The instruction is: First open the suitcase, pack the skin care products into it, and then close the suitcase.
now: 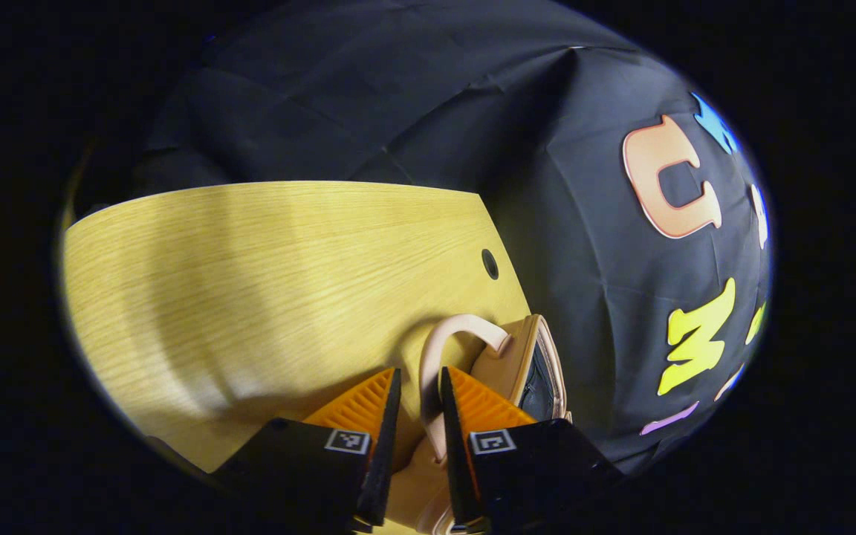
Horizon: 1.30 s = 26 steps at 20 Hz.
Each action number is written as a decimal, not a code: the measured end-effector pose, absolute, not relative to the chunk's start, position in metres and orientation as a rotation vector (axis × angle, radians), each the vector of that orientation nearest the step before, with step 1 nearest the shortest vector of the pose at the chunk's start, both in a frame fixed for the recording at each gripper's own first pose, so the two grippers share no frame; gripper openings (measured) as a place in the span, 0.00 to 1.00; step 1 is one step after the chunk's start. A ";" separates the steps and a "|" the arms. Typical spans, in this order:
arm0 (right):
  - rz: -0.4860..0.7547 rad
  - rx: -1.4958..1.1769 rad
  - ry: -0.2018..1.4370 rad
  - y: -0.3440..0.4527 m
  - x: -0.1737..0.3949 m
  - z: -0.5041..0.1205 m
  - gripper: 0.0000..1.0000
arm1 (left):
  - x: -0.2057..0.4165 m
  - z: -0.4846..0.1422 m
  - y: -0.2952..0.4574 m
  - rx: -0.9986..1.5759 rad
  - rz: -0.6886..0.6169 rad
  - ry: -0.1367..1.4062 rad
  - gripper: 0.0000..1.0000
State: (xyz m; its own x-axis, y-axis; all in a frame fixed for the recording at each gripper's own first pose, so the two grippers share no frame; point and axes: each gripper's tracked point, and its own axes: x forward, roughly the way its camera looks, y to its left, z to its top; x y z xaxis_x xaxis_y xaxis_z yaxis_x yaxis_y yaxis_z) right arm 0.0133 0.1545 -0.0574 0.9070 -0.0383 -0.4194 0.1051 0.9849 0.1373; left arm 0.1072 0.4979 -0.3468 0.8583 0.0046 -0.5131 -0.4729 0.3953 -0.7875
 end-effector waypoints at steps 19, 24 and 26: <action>0.064 0.188 0.299 0.096 0.005 -0.030 0.81 | 0.123 -0.171 0.464 -0.257 0.435 0.394 0.06; 0.134 0.175 0.306 0.089 0.013 -0.030 0.81 | 0.128 -0.119 0.423 -0.142 0.400 0.313 0.06; 0.154 0.173 0.309 0.084 0.017 -0.031 0.81 | 0.128 -0.103 0.406 -0.121 0.385 0.281 0.06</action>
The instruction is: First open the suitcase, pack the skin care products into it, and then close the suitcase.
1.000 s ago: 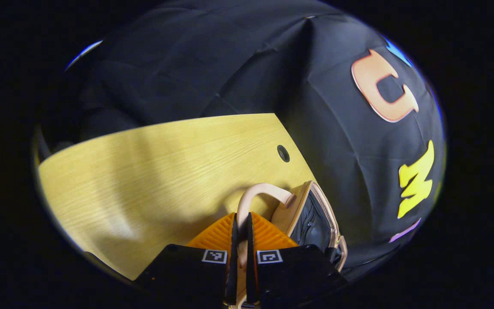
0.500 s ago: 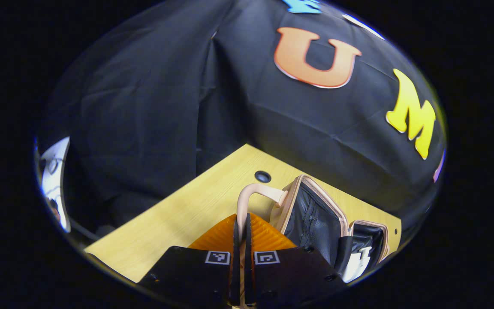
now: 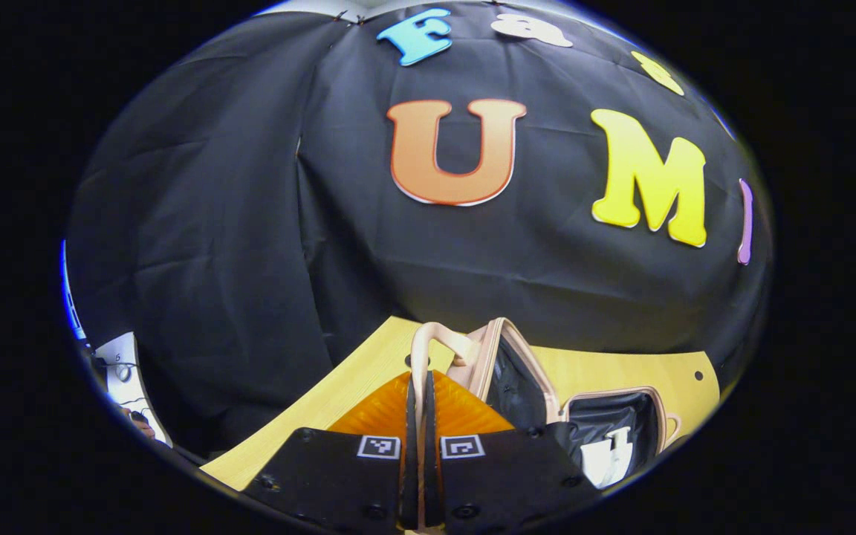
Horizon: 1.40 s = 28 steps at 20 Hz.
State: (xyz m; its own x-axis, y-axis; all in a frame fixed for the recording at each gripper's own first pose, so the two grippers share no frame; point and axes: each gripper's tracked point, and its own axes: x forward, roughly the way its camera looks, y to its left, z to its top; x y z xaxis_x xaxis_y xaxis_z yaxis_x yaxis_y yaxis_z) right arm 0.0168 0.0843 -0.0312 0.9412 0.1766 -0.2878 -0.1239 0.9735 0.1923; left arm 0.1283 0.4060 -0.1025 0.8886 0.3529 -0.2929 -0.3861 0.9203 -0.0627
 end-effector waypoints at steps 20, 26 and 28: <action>0.248 0.185 0.368 0.028 0.028 -0.065 0.80 | 0.134 -0.039 0.207 0.020 0.160 0.165 0.03; 0.235 0.196 0.386 0.005 0.027 -0.080 0.81 | 0.141 -0.062 0.113 0.081 0.075 0.236 0.03; 0.228 0.200 0.396 -0.005 0.026 -0.086 0.81 | 0.142 -0.080 0.081 0.076 0.041 0.274 0.03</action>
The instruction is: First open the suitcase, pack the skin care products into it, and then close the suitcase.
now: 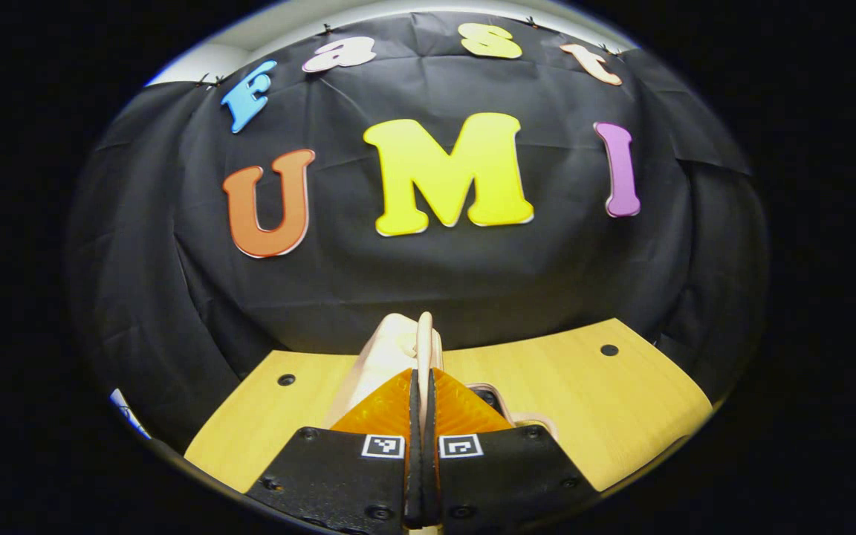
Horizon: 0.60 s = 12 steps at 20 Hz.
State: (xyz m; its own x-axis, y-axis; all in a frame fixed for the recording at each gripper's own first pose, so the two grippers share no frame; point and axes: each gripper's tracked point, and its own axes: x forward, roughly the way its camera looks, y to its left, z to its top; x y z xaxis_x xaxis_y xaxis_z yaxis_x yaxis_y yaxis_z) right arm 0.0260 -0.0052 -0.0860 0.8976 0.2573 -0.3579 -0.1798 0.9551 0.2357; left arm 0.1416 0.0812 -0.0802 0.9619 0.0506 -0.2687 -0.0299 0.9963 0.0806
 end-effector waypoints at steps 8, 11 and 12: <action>0.182 0.211 0.443 -0.048 0.023 -0.121 0.81 | 0.143 -0.150 0.000 0.122 -0.053 0.398 0.03; 0.174 0.223 0.476 -0.058 0.020 -0.136 0.80 | 0.146 -0.182 -0.017 0.146 -0.062 0.456 0.03; 0.172 0.224 0.482 -0.060 0.019 -0.140 0.81 | 0.148 -0.190 -0.022 0.151 -0.064 0.474 0.03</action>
